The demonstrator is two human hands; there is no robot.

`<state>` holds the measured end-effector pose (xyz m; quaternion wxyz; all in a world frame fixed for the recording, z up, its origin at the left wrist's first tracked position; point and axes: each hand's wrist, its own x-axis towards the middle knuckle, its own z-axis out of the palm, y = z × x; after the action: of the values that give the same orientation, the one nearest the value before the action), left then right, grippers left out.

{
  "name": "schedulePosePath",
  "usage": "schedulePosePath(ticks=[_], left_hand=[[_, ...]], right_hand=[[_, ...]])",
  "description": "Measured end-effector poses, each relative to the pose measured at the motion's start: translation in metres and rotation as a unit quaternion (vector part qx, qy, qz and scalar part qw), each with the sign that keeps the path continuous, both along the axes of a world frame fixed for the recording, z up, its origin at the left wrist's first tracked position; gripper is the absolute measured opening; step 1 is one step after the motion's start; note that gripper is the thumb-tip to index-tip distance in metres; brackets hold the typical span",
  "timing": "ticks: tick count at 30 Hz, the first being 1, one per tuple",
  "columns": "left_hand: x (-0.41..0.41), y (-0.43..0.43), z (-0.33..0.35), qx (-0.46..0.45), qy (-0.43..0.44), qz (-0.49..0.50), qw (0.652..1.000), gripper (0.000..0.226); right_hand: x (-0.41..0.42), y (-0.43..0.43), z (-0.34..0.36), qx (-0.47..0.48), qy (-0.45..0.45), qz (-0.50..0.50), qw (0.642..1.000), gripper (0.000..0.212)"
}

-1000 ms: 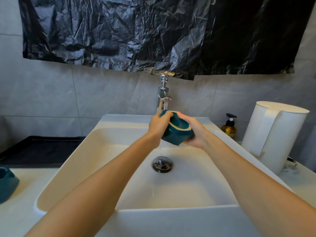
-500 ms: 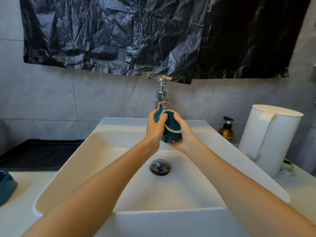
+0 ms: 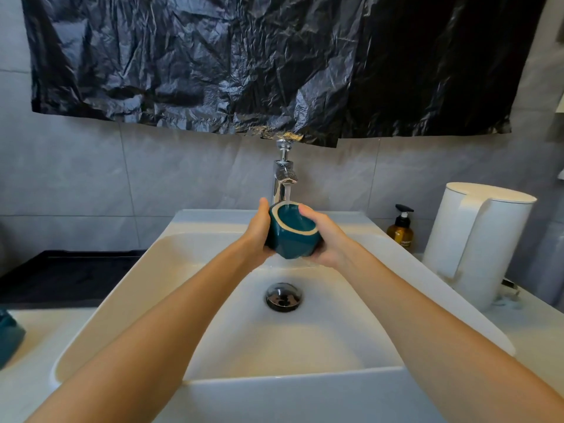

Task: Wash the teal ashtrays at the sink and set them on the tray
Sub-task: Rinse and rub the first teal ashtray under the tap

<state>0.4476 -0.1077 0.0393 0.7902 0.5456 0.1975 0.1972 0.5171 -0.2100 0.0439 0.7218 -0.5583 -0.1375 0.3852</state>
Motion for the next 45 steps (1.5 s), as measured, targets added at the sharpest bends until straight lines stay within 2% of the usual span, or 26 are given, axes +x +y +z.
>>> schedulePosePath(ticks=[2,5,8,11,12,15,16,20,23,25,27,29,31,35,38,40,43,45], left_hand=[[-0.002,-0.002,0.003,-0.07,-0.017,-0.037,0.997,0.055],[-0.007,-0.004,0.01,-0.078,-0.042,-0.046,0.995,0.042],[-0.009,0.001,0.009,-0.095,-0.062,-0.032,0.993,0.039],[-0.009,0.006,0.009,-0.098,-0.063,-0.016,0.993,0.034],[-0.01,0.006,0.009,-0.089,-0.056,-0.011,0.994,0.033],[-0.01,0.005,0.01,-0.082,-0.04,0.009,0.996,0.029],[-0.01,0.004,0.01,-0.084,-0.038,0.017,0.996,0.028],[-0.011,0.007,0.008,-0.082,-0.022,0.048,0.995,0.027],[-0.011,0.006,0.007,-0.072,-0.017,0.05,0.996,0.027],[-0.013,0.005,0.009,-0.075,-0.016,0.044,0.996,0.028],[-0.014,0.005,0.01,-0.082,-0.013,0.052,0.995,0.028],[-0.015,0.007,0.009,-0.085,-0.006,0.07,0.994,0.028],[-0.015,0.009,0.008,-0.081,0.002,0.083,0.993,0.027],[-0.018,0.007,0.008,-0.075,0.013,0.077,0.994,0.025],[-0.012,-0.002,0.003,-0.074,0.005,0.037,0.997,0.033],[-0.013,-0.009,0.006,-0.087,-0.013,0.019,0.996,0.024],[-0.015,-0.011,0.008,-0.064,0.004,0.033,0.997,0.022],[-0.016,-0.006,0.009,-0.053,0.006,0.051,0.997,0.022]], right_hand=[[0.003,0.0,0.001,0.025,0.022,-0.032,0.999,0.027],[0.009,-0.007,0.002,0.051,0.051,-0.035,0.997,0.03],[0.008,-0.003,0.0,0.047,0.048,-0.021,0.998,0.038],[0.001,0.01,-0.006,0.002,-0.024,-0.024,0.999,0.039],[-0.001,0.012,-0.008,-0.025,-0.075,-0.033,0.996,0.036],[-0.007,0.011,-0.009,-0.113,-0.303,-0.038,0.946,0.042],[-0.01,0.01,-0.009,-0.113,-0.343,-0.027,0.932,0.045],[-0.025,0.008,-0.023,-0.021,-0.405,0.049,0.913,0.043],[-0.024,0.006,-0.025,-0.005,-0.412,0.046,0.91,0.047],[-0.018,0.008,-0.025,-0.017,-0.396,0.045,0.917,0.047],[-0.016,0.012,-0.027,-0.069,-0.411,0.035,0.908,0.05],[-0.021,0.011,-0.029,-0.114,-0.461,0.006,0.88,0.047],[-0.028,0.007,-0.028,-0.102,-0.516,-0.015,0.85,0.044],[-0.037,0.01,-0.024,-0.031,-0.52,0.013,0.853,0.046],[-0.032,0.022,-0.018,-0.013,-0.508,-0.022,0.861,0.042],[-0.025,0.024,-0.016,-0.007,-0.467,-0.03,0.884,0.041],[-0.018,0.028,-0.017,-0.017,-0.364,-0.019,0.931,0.042],[-0.022,0.028,-0.022,-0.025,-0.376,-0.029,0.926,0.043]])
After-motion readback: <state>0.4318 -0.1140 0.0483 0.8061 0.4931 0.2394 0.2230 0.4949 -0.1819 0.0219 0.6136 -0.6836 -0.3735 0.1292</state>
